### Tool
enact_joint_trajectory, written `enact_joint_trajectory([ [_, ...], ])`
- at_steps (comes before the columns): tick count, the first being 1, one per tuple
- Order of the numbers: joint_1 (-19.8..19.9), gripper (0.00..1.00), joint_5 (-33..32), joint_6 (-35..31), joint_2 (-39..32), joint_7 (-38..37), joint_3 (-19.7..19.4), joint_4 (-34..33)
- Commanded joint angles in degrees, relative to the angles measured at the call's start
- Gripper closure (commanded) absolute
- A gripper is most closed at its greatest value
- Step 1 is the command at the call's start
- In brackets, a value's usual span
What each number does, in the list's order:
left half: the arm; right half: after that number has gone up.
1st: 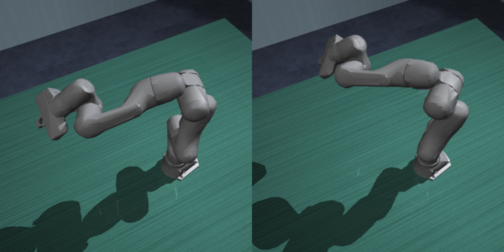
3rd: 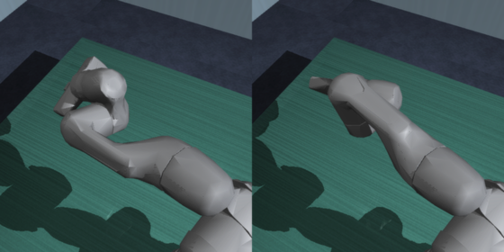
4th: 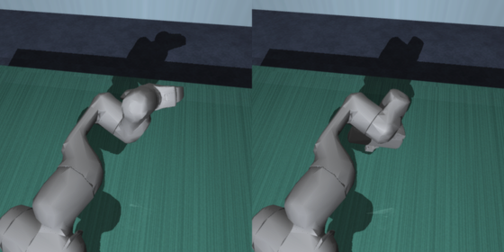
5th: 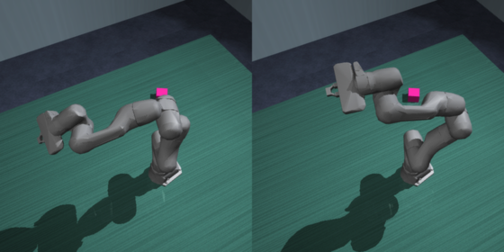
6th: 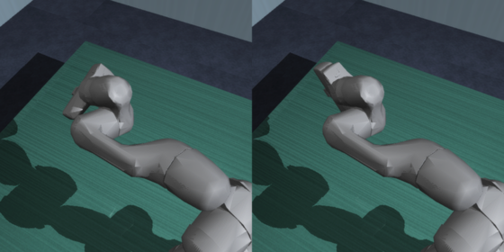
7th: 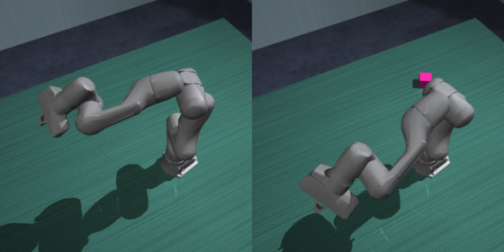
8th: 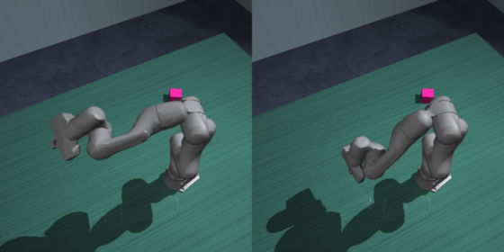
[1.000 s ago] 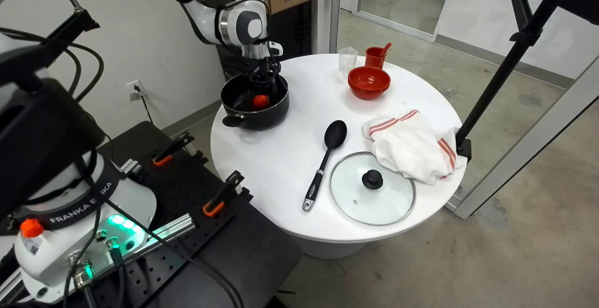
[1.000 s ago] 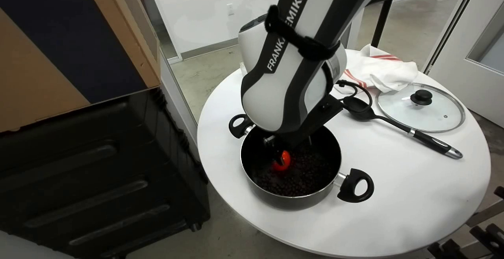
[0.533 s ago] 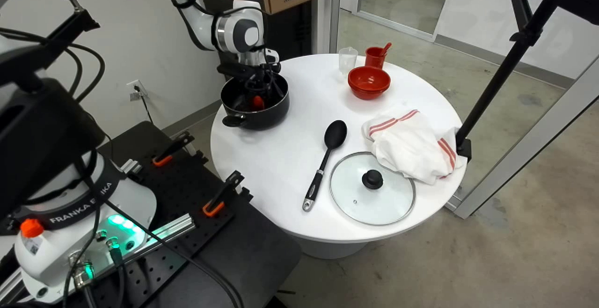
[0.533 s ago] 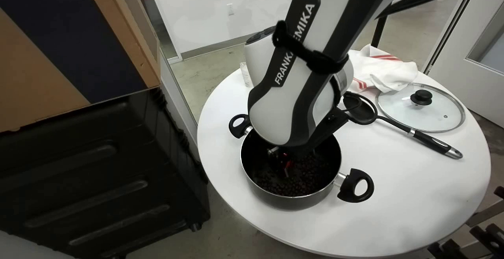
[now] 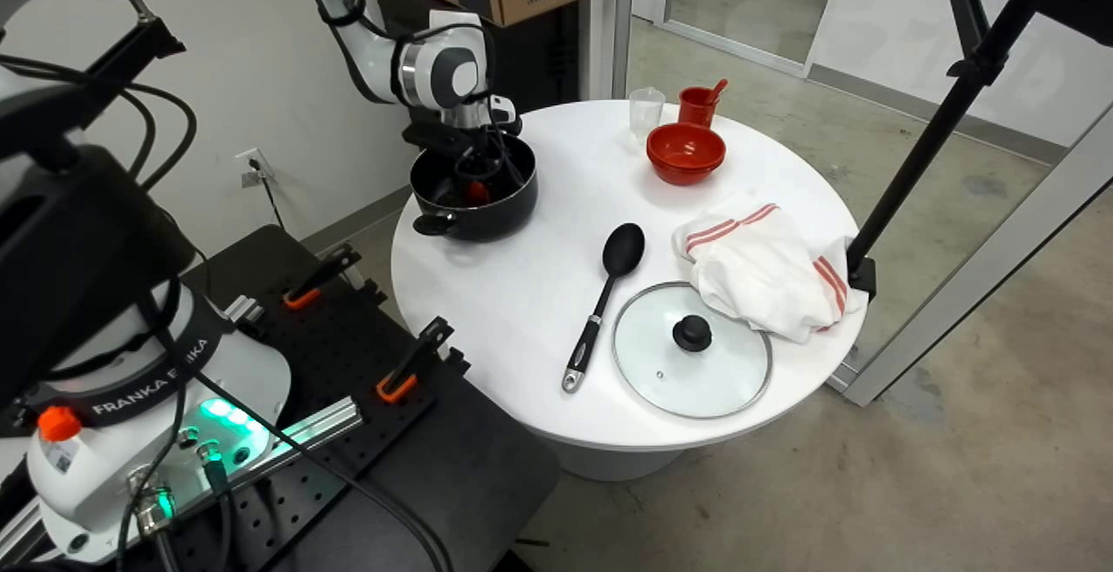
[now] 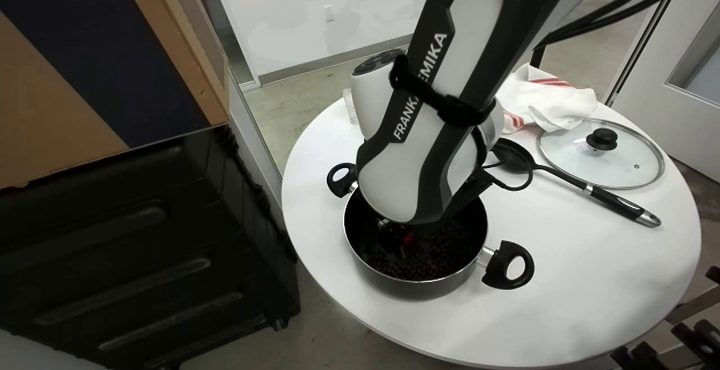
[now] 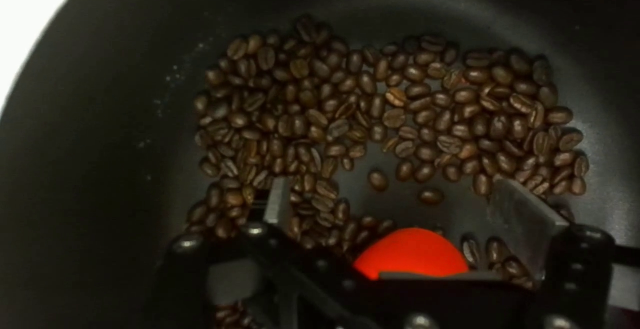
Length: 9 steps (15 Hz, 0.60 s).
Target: Take the tomato out of the pot and put it on the table
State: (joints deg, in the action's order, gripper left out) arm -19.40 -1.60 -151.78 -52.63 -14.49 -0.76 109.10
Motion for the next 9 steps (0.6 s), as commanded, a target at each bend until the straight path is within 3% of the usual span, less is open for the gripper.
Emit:
enact_joint_trajectory([
  [1,0.4,0.0,-0.7,-1.7,-1.4,0.7,0.5,-1.4],
  [9,-0.7,0.0,-0.5,-1.1,-3.0,0.2,1.1,-5.3],
])
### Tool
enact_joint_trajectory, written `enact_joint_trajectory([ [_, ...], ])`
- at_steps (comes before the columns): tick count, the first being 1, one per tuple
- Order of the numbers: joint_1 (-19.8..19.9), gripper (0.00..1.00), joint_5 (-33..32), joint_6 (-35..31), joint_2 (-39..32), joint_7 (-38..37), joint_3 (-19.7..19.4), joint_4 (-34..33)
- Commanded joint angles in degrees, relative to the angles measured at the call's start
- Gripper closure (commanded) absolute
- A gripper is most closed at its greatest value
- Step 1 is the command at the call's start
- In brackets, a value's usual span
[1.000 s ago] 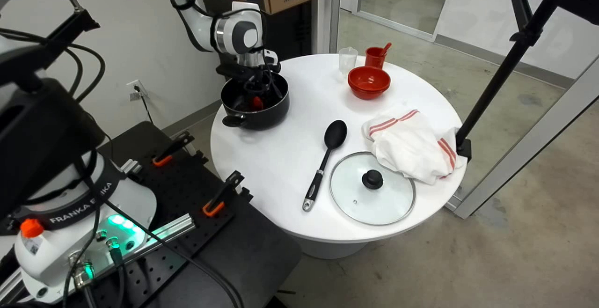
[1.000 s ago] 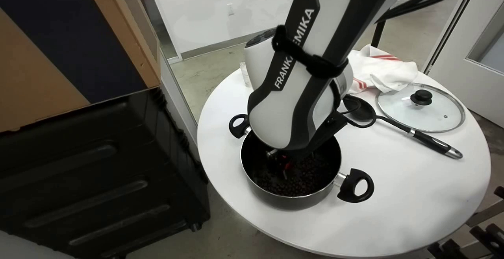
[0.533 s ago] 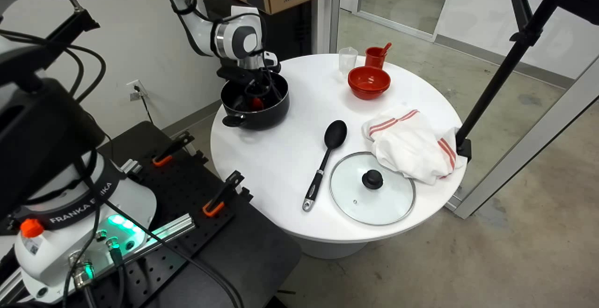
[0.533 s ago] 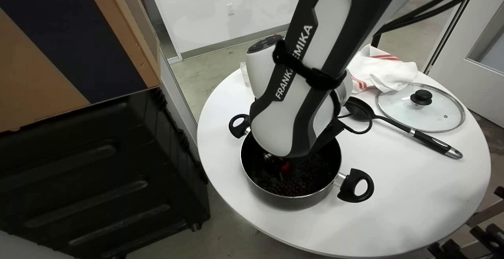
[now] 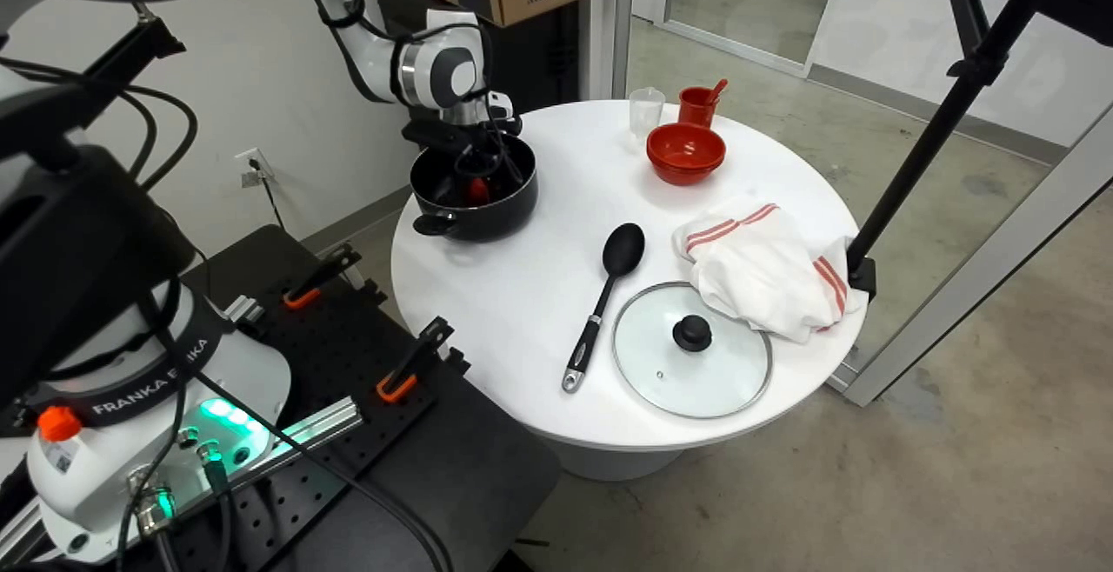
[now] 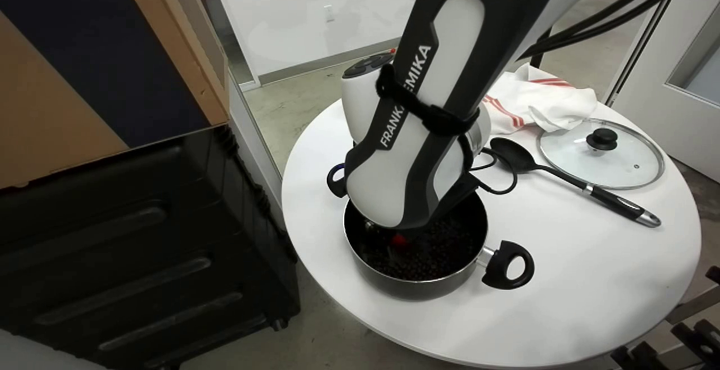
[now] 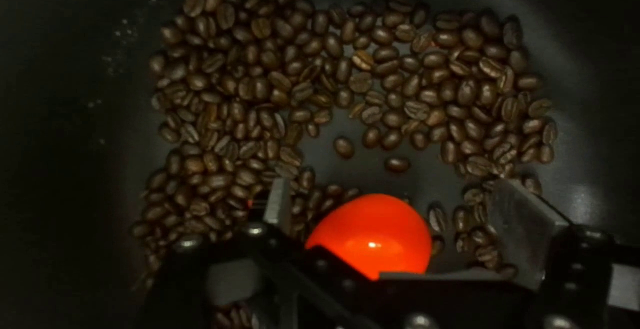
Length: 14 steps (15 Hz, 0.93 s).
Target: Take the tomato out of the pot and put it on the table
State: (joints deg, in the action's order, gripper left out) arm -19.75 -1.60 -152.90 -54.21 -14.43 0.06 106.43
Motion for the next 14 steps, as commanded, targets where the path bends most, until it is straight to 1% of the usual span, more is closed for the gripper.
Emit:
enact_joint_trajectory([
  [1,-0.6,0.0,-0.6,0.0,-1.7,0.1,0.3,-3.2],
  [9,-1.1,0.0,-0.8,0.2,-4.2,-0.6,-1.1,-7.7],
  [11,-1.1,0.26,-0.7,0.2,-4.8,-0.9,-1.5,-8.7],
  [13,-1.2,0.4,-0.8,0.3,-5.2,-1.0,-1.9,-9.3],
  [14,-1.3,0.49,-0.8,0.4,-5.3,-1.2,-2.2,-9.5],
])
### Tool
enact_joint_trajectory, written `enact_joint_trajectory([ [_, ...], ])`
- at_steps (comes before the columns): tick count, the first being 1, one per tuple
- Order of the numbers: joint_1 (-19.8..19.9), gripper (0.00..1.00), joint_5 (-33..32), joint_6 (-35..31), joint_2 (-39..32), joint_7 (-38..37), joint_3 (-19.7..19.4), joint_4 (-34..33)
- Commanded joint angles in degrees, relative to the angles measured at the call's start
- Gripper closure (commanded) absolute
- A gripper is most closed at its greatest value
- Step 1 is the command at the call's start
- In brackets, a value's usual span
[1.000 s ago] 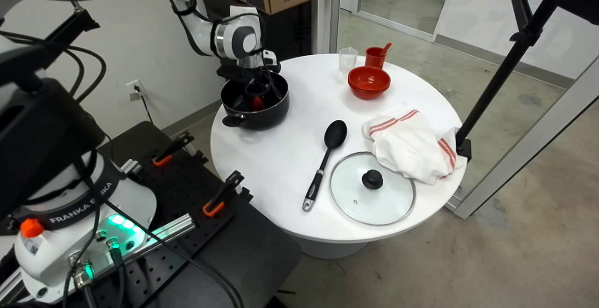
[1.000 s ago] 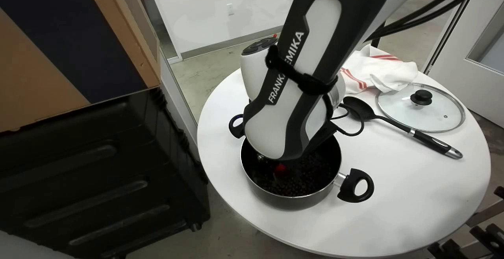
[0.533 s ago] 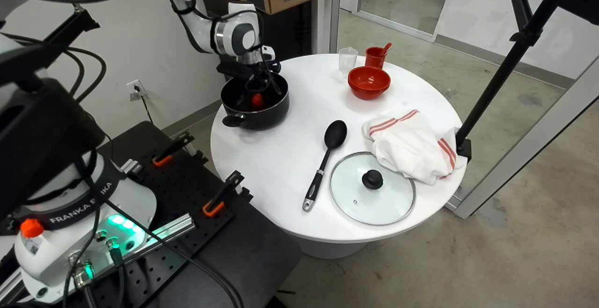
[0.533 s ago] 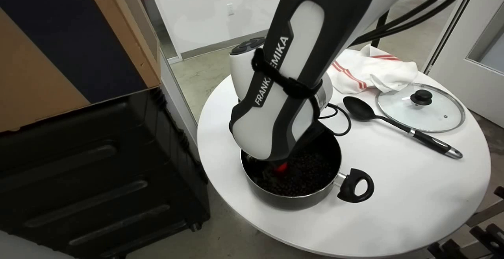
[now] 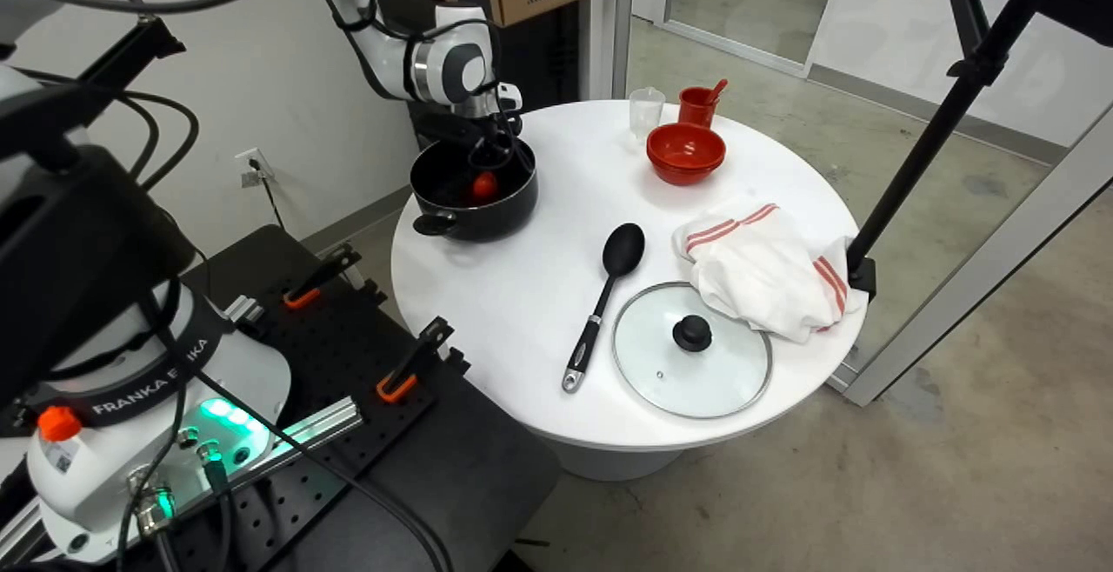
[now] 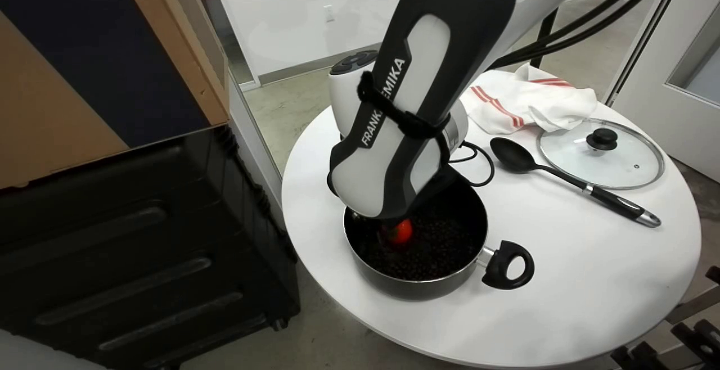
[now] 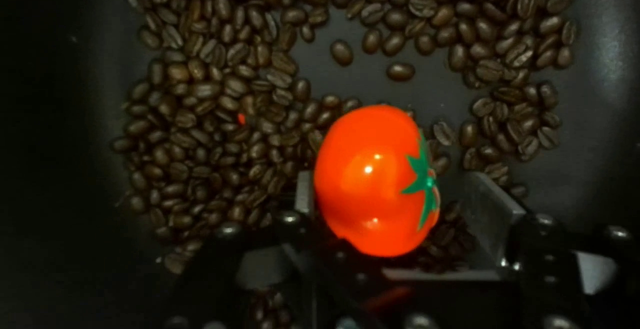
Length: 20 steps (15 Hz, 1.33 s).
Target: Take the tomato out of the pot and put it on the table
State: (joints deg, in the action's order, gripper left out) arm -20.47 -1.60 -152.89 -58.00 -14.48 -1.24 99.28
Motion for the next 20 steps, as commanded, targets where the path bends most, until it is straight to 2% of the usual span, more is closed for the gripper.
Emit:
enact_joint_trajectory([
  [1,-0.8,0.56,-0.8,0.5,-1.7,-1.6,-1.2,-2.5],
  [3,-1.4,0.7,-0.9,0.8,-1.8,-2.5,-1.9,-2.6],
  [5,-1.6,0.75,-0.8,1.3,-1.4,-3.0,-2.2,-2.3],
  [11,-2.0,0.76,-0.6,2.8,-0.2,-4.0,-1.9,-2.1],
  [12,-2.1,0.7,-0.6,2.7,-0.1,-4.0,-1.9,-2.1],
  [13,-2.2,0.76,-0.7,2.8,-0.1,-4.0,-1.9,-2.2],
  [20,-2.2,0.76,-0.1,7.2,1.1,-3.9,-0.7,-3.4],
])
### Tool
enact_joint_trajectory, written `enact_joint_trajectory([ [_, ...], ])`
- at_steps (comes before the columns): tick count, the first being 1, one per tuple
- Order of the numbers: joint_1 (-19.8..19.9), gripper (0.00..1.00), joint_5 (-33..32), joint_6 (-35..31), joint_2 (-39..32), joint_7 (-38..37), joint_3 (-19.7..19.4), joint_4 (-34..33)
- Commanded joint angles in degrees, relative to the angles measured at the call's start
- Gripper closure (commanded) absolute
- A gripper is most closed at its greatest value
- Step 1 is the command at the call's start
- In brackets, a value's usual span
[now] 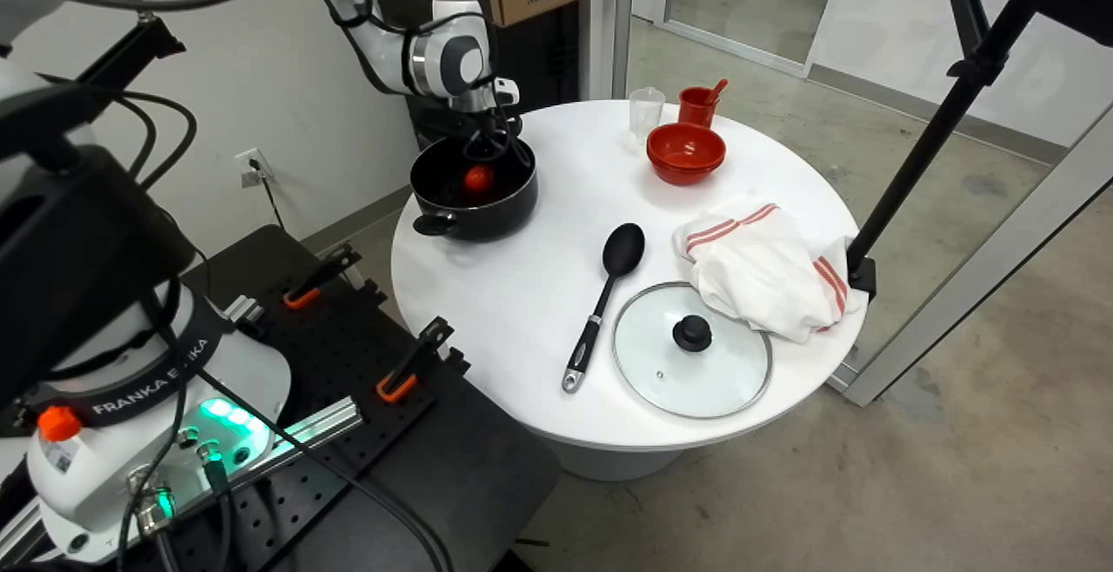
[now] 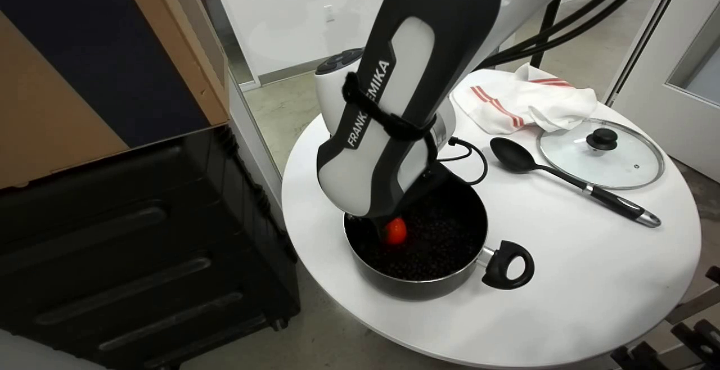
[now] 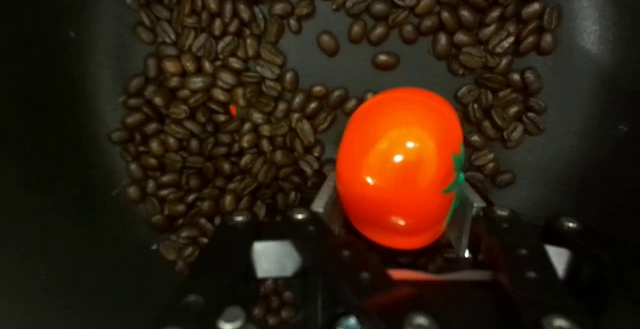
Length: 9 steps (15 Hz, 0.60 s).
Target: Take the tomato out of the pot and put it on the table
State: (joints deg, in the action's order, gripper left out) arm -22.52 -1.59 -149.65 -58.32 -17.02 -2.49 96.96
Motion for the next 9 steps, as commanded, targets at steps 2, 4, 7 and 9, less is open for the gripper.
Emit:
enact_joint_trajectory([
  [2,0.2,0.76,0.3,6.8,2.2,-1.6,1.4,-2.8],
  [4,0.4,0.76,0.6,8.9,2.9,-2.1,2.0,-5.2],
  [7,0.7,0.76,1.1,10.8,3.8,-3.5,2.7,-9.1],
  [9,0.6,0.76,1.1,11.5,4.1,-4.6,2.8,-11.3],
])
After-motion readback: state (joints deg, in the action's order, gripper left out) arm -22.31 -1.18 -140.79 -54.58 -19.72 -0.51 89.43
